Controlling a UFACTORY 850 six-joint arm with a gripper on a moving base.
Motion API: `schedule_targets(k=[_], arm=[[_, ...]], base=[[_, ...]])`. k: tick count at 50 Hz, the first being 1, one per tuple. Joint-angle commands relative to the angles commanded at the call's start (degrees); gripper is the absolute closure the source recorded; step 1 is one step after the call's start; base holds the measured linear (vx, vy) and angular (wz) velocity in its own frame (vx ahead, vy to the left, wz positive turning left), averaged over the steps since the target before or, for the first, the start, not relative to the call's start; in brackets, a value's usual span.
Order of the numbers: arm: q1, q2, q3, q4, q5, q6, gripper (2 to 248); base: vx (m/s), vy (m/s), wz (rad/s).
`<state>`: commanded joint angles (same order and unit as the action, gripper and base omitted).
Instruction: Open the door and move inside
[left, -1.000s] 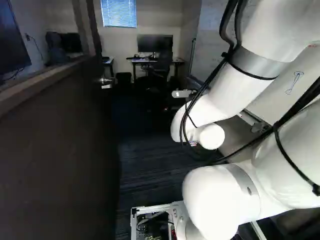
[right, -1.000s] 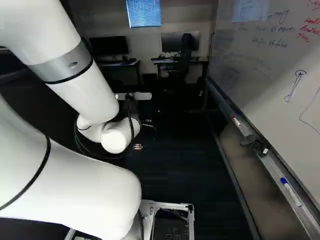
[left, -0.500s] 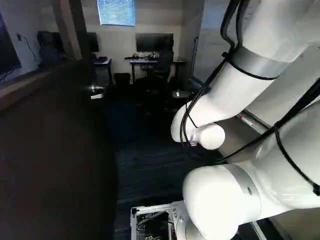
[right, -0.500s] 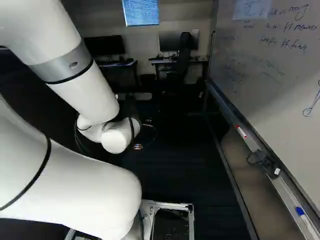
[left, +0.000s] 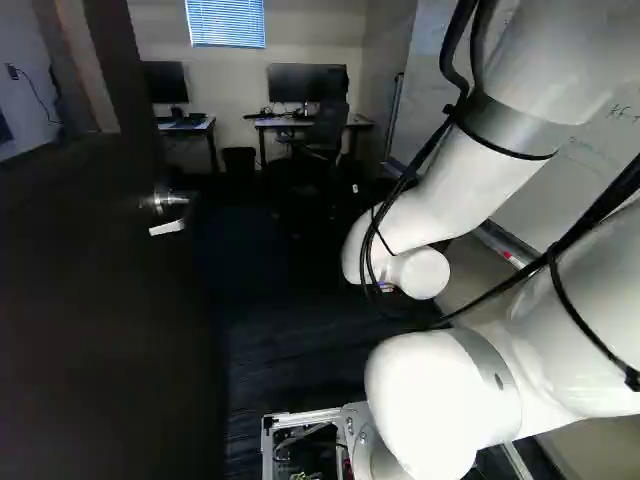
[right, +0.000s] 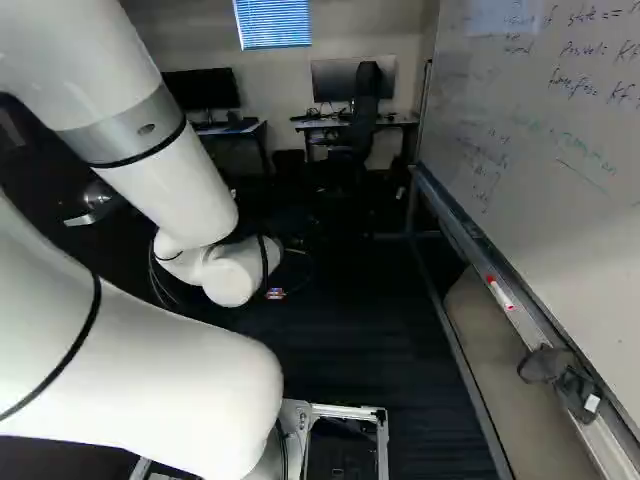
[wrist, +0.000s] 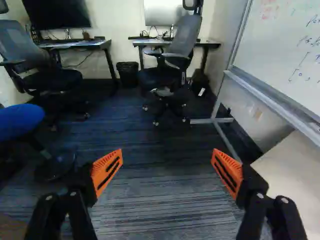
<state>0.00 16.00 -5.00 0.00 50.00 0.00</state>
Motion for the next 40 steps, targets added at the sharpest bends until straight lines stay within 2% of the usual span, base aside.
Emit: schedule_targets(k=[40], arm=[[0.0,0.0,0.0,0.0,0.0,0.0,3]], base=[[0.241,-0.001,-0.024]])
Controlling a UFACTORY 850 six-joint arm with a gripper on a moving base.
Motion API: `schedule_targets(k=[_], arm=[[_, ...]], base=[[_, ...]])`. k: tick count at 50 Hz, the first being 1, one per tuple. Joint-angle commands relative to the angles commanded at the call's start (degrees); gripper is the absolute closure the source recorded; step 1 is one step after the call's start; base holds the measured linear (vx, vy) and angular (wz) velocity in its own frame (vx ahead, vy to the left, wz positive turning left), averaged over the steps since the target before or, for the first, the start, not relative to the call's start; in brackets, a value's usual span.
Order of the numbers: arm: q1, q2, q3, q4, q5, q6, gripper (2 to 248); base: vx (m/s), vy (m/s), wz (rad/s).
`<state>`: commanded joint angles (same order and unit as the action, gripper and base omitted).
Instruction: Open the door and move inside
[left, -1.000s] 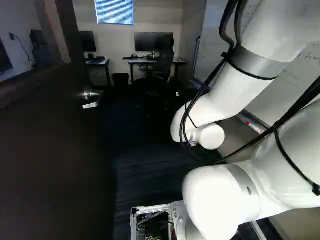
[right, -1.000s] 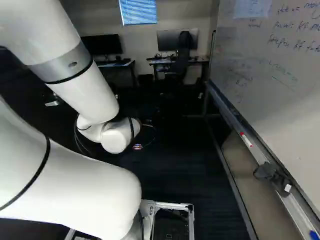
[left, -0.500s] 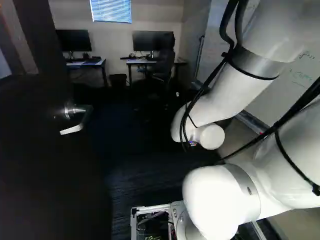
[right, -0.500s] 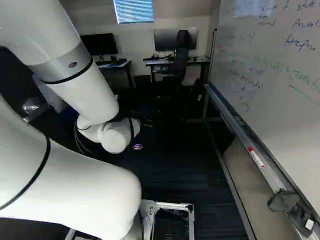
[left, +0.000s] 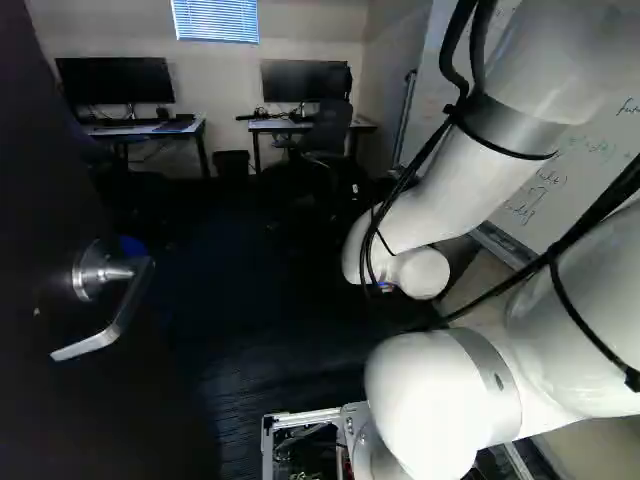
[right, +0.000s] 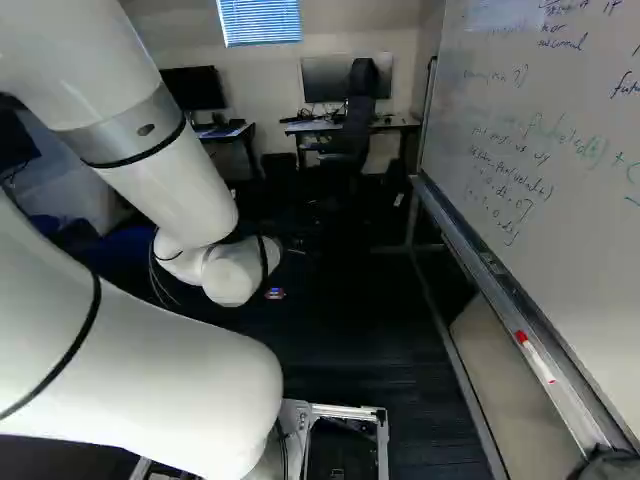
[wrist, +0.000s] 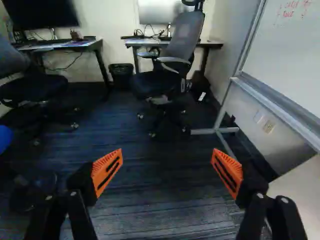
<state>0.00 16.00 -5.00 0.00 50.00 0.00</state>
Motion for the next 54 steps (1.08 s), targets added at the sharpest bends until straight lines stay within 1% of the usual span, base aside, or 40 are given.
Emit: schedule_targets(k=[15,54], arm=[[0.0,0.0,0.0,0.0,0.0,0.0,3],[0.0,0.0,0.0,0.0,0.0,0.0,3]], base=[[0.146,0.003,-0.01],[-0.004,-0.001,0.0]])
